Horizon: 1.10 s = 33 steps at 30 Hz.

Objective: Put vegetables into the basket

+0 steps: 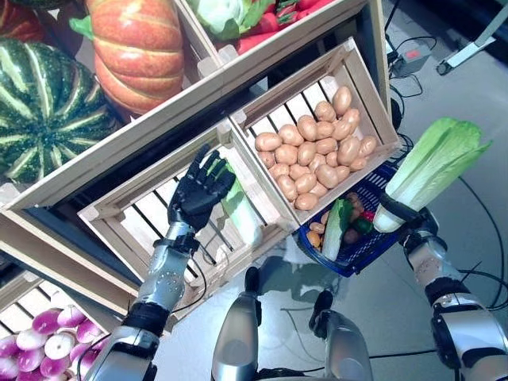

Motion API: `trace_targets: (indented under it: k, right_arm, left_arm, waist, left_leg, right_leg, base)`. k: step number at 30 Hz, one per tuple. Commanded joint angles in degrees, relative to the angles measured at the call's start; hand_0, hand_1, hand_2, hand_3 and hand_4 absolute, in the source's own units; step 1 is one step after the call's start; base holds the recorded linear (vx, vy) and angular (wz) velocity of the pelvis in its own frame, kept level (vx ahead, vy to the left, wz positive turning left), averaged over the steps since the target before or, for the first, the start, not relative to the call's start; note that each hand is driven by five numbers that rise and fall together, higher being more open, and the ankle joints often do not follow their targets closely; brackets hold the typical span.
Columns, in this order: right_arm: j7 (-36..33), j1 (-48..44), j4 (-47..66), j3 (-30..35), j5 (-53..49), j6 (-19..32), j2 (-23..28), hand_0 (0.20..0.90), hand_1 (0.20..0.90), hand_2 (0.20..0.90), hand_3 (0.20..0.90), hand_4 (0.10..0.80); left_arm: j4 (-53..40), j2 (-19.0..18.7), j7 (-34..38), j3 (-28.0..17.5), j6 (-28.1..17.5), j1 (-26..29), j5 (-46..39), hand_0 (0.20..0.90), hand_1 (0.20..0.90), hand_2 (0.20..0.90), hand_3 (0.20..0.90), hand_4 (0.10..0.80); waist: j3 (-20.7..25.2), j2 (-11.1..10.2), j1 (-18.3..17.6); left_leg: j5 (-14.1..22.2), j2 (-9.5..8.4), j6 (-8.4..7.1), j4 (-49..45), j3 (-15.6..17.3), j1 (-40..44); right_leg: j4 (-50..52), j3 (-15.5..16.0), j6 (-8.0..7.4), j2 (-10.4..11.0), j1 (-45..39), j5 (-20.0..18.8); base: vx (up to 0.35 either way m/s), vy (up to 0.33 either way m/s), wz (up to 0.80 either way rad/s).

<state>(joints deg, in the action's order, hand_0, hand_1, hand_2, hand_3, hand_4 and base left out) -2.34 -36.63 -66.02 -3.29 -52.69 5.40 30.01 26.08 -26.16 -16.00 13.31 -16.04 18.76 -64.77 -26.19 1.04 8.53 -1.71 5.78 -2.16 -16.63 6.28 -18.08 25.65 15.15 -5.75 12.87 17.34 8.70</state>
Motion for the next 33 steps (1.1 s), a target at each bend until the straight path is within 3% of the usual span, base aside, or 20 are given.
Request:
trace_targets:
  k: [1,9,12,16,21,23,30,31,32,33]
  right_arm:
    - [-1.96,-3.59,0.44,-0.43,-0.76,3.05,6.61,0.300,0.300,0.300,0.300,0.400]
    - [-5.77,-8.83,-2.70,-1.61,-0.79,-1.89,7.42,0.300,0.300,0.300,0.300,0.400]
    - [-5.18,-10.36,-3.87,-2.00,-0.50,-4.41,8.46,0.300,0.300,0.300,0.300,0.400]
    - [-1.67,-12.67,-4.20,-3.79,0.80,-6.99,10.07,0.300,0.300,0.300,0.300,0.400]
    - [2.85,-14.50,-6.38,-5.32,1.10,-11.29,11.44,0.300,0.300,0.300,0.300,0.400]
    - [4.80,-14.81,-7.54,-5.37,-1.20,-13.25,11.54,0.300,0.300,0.300,0.300,0.400]
    - [4.68,-16.17,-8.37,-4.74,-2.49,-14.41,10.89,0.300,0.300,0.300,0.300,0.400]
    - [4.82,-16.41,-8.32,-4.86,-2.51,-14.09,11.08,0.509,0.509,0.509,0.509,0.540]
    - [5.00,-16.86,-8.21,-4.98,-2.51,-13.27,11.38,0.900,0.900,0.900,0.900,0.800]
    - [5.30,-17.10,-8.18,-5.01,-2.24,-12.34,11.51,0.900,0.900,0.900,0.900,0.800]
  left_arm:
    - [-8.89,-1.47,-0.31,-1.41,-8.60,3.87,0.55,0.900,0.900,0.900,0.900,0.800]
    - [-14.90,-2.78,2.95,-2.67,-13.20,5.24,6.14,0.900,0.900,0.900,0.900,0.800]
    - [-16.58,-5.22,10.86,-2.62,-15.35,6.30,15.13,0.900,0.900,0.900,0.900,0.800]
    - [-16.70,-8.06,20.76,-3.56,-14.53,7.49,22.92,0.900,0.900,0.900,0.900,0.800]
    - [-18.15,-9.23,27.50,-6.14,-13.64,7.40,25.33,0.900,0.900,0.900,0.900,0.800]
    - [-18.60,-8.46,27.85,-6.93,-13.80,6.84,24.76,0.900,0.900,0.900,0.900,0.800]
    - [-19.93,-7.01,27.62,-6.52,-14.84,5.85,26.46,0.900,0.900,0.900,0.900,0.800]
    - [-20.11,-7.19,28.41,-6.31,-14.87,5.81,27.88,0.900,0.900,0.900,0.900,0.800]
    - [-20.26,-7.77,29.57,-5.90,-14.37,5.95,30.38,0.900,0.900,0.900,0.900,0.800]
    - [-20.28,-8.09,30.35,-5.71,-14.14,6.01,31.94,0.900,0.900,0.900,0.900,0.800]
  waist:
    - [2.13,0.93,-0.49]
    - [-0.12,3.19,-0.37]
    - [-0.85,4.22,-0.95]
    - [-1.38,5.66,-1.42]
    - [-1.96,6.98,-1.32]
    - [-2.05,7.13,-1.23]
    - [-2.66,7.48,-1.28]
    - [-2.67,7.56,-1.33]
    - [-2.60,7.63,-1.36]
    - [-2.57,7.68,-1.33]
  left_leg:
    - [6.51,0.67,-2.83,-12.79,-2.52,-5.68]
    - [10.50,-1.31,-1.93,-20.97,-2.90,-11.88]
    - [12.13,-1.48,-1.58,-24.67,-2.61,-14.60]
    - [13.49,-1.97,-1.40,-28.04,-2.40,-16.85]
    - [15.53,-2.50,-1.27,-33.46,-2.12,-20.51]
    - [17.63,-2.51,-1.43,-35.94,-2.34,-21.59]
    - [19.46,-2.21,-1.07,-41.16,-2.33,-24.92]
    - [19.60,-2.08,-1.08,-41.71,-2.37,-25.25]
    - [19.69,-2.06,-1.07,-42.09,-2.44,-25.51]
    - [19.69,-2.05,-1.08,-42.17,-2.46,-25.57]
  right_leg:
    - [3.50,1.97,1.84,3.28,-0.36,-2.64]
    - [15.67,0.13,2.99,5.56,8.61,1.24]
    - [19.76,-1.36,3.40,6.30,12.35,2.51]
    - [23.81,-2.81,3.85,7.00,15.74,3.92]
    - [29.15,-4.42,4.43,7.96,20.24,5.77]
    - [31.68,-5.20,4.17,7.95,21.72,7.67]
    - [36.13,-6.06,4.55,7.98,25.45,9.16]
    - [36.55,-6.24,4.57,7.97,25.82,9.26]
    - [36.81,-6.36,4.57,7.92,26.08,9.33]
    - [36.92,-6.40,4.56,7.90,26.17,9.35]
  base:
    - [-0.041,0.021,0.11]
    - [-0.060,0.020,0.06]
    - [-0.075,0.041,0.01]
    - [-0.047,0.097,-0.01]
    - [-0.020,0.069,-0.02]
    - [0.051,0.029,0.05]
    - [0.008,0.007,0.00]
    - [0.019,0.037,0.02]
    - [0.025,0.037,0.03]
    - [0.036,0.051,0.04]
